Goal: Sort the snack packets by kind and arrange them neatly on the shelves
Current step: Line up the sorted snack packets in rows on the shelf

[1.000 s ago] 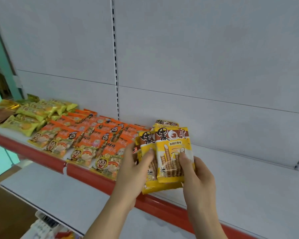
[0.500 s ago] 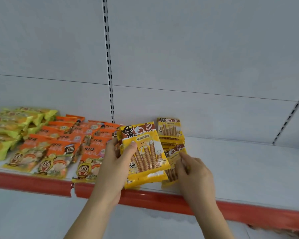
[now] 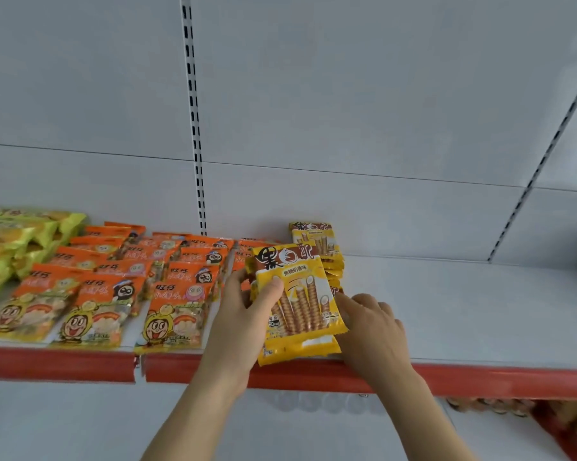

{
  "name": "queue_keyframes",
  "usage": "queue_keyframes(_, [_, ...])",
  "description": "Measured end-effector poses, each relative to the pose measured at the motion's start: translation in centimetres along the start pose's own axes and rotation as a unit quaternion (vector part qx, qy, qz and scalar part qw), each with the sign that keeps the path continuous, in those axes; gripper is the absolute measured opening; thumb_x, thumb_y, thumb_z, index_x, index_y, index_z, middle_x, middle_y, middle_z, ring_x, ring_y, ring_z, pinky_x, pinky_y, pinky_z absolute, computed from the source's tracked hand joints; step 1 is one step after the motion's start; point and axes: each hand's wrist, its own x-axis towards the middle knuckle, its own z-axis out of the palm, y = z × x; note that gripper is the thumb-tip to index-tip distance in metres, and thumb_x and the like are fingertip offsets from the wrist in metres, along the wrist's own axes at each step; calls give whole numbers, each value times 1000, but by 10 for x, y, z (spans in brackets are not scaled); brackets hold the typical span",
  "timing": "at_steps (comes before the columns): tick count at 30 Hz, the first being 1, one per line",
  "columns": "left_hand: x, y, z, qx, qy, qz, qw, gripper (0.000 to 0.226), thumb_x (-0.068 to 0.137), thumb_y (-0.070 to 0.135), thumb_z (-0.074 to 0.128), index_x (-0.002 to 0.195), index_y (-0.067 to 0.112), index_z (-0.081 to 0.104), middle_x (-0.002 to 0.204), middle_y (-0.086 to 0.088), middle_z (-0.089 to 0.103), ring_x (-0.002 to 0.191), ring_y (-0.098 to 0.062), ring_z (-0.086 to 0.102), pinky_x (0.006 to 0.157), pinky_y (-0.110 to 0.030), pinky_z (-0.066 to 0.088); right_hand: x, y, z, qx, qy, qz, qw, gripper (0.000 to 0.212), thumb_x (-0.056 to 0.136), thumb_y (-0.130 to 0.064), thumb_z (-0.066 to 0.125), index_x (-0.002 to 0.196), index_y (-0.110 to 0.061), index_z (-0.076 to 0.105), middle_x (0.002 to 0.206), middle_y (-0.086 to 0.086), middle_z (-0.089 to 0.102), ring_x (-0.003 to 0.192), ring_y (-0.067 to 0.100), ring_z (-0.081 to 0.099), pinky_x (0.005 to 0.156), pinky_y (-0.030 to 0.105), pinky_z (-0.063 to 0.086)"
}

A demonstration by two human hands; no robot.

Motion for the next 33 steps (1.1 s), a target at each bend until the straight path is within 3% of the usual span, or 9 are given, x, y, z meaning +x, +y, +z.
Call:
queue_keyframes(5, [-4,4,16,26,-12,10,1000,27,94,41,68,112,50,50,88,48,64,87,26,60,76,-15,42,-18,-6,-22,465,127,47,875,25,99,-47,50,98,-36,72,97,-14,74,96,6,67,83,30,54])
queue_keyframes(8, [-8,7,30,33,-22,22,999,42,86,57,63,123,50,45,95,44,64,88,25,59,80,-20,45,-29,-14,-33,494,57,17,868,23,93,-47,63,88,-27,74,82,-6,76,79,15,72,74,46,59])
queue_keyframes(12, [-7,0,27,18,-27,16,999,90,84,71,52,162,39,20,157,26,33,150,-5,31,118,-41,34,-20,-5,-30,513,69,78,852,25,91,-44,68,86,-19,72,79,-1,75,77,22,72,74,50,59])
queue_keyframes(16, [0,-3,10,11,57,43,997,39,100,42,61,138,39,55,129,17,70,119,-8,68,90,-35,59,-1,19,-35,537,149,143,818,16,97,-30,61,94,-15,68,86,4,74,82,27,70,74,46,56])
queue_keyframes(18, [6,1,-3,-8,90,34,995,17,104,26,59,113,40,62,98,18,78,87,-3,76,61,-25,61,7,28,-35,528,153,148,822,22,99,-20,54,120,-23,61,93,-2,73,83,20,71,77,46,59])
queue_keyframes(20, [9,9,-11,-10,113,33,993,16,104,23,59,111,37,62,93,15,79,79,-5,77,55,-25,59,9,29,-27,513,121,119,841,43,98,-16,52,133,-41,50,97,-7,71,80,16,72,76,44,60])
queue_keyframes(23, [11,9,-13,-7,119,24,993,16,104,24,59,117,33,63,99,8,79,84,-13,78,59,-31,61,10,17,-11,428,80,57,898,34,97,-19,55,120,-44,63,109,-9,72,78,1,65,78,27,53])
queue_keyframes(28, [9,-3,-11,16,86,7,996,17,101,33,63,116,40,63,104,11,78,102,-18,75,90,-49,61,11,4,10,221,59,-17,973,40,99,-26,52,138,-31,56,119,2,62,113,25,52,92,33,40])
queue_keyframes(33, [12,-1,-12,29,79,4,996,18,102,34,62,115,46,62,107,17,77,107,-14,73,96,-51,58,14,11,15,133,49,-4,990,27,100,-29,46,113,-22,68,117,2,55,107,25,51,89,32,43])
